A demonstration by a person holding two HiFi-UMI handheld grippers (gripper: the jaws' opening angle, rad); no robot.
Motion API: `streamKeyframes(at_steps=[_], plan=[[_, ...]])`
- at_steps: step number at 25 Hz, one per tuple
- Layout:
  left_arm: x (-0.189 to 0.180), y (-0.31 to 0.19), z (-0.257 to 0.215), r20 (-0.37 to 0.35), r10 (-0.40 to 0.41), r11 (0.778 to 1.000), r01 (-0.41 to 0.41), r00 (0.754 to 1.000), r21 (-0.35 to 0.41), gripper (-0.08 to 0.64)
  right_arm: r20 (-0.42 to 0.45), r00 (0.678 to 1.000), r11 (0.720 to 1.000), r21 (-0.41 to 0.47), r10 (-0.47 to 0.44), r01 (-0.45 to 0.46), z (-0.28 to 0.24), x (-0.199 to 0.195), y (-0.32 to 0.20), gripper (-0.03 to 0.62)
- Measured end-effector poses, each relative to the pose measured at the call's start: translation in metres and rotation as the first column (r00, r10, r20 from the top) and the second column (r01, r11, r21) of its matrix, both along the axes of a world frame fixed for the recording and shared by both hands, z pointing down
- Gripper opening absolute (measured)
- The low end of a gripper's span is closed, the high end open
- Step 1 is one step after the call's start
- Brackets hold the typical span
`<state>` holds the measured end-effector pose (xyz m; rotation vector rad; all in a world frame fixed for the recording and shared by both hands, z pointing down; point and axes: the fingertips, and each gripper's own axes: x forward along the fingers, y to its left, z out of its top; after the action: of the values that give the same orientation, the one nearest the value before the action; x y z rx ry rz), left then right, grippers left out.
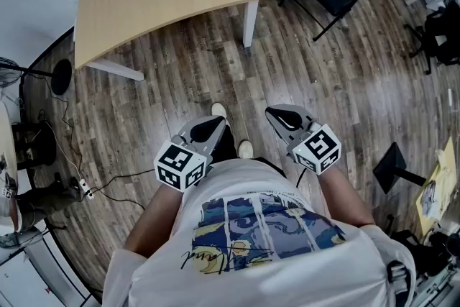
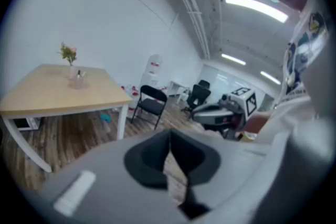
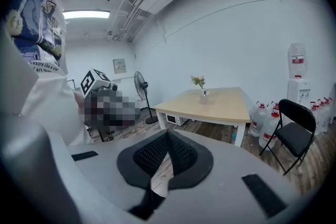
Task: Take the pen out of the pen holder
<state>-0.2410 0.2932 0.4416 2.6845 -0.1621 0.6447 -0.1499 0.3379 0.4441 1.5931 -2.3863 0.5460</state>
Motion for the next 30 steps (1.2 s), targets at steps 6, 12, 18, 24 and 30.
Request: streamKeyframes(at_steps=[6, 12, 18, 24, 30], plan=[[0.055, -0.048, 0.015, -0.033, 0.051, 0.999, -0.051, 0.998, -0.002, 0.012, -0.025, 0.999, 1.0, 0.011, 0.02, -0.02, 0.003, 0.035, -0.051, 0.006], [0.135, -0.108, -0.006, -0.102, 0.116, 0.993, -0.114, 0.988, 0.024, 0.012, -0.073, 0.996, 0.999, -0.004, 0.048, -0.048, -0.015, 0.088, -0.103, 0.006], [0.166, -0.166, -0.012, -0.128, 0.127, 0.992, -0.126, 0.984, 0.014, 0.012, -0.069, 0.995, 0.998, -0.014, 0.068, -0.069, -0.018, 0.125, -0.168, 0.006], [0.173, -0.218, 0.002, -0.105, 0.0, 0.996, -0.009, 0.994, -0.094, 0.015, -0.044, 0.999, 1.0, -0.023, 0.006, -0.007, -0.017, 0.143, -0.228, 0.009], [0.196, -0.292, 0.013, -0.07, -0.179, 0.982, 0.174, 0.981, -0.074, 0.044, -0.04, 0.996, 0.996, -0.038, -0.08, 0.079, -0.008, 0.191, -0.289, 0.068]])
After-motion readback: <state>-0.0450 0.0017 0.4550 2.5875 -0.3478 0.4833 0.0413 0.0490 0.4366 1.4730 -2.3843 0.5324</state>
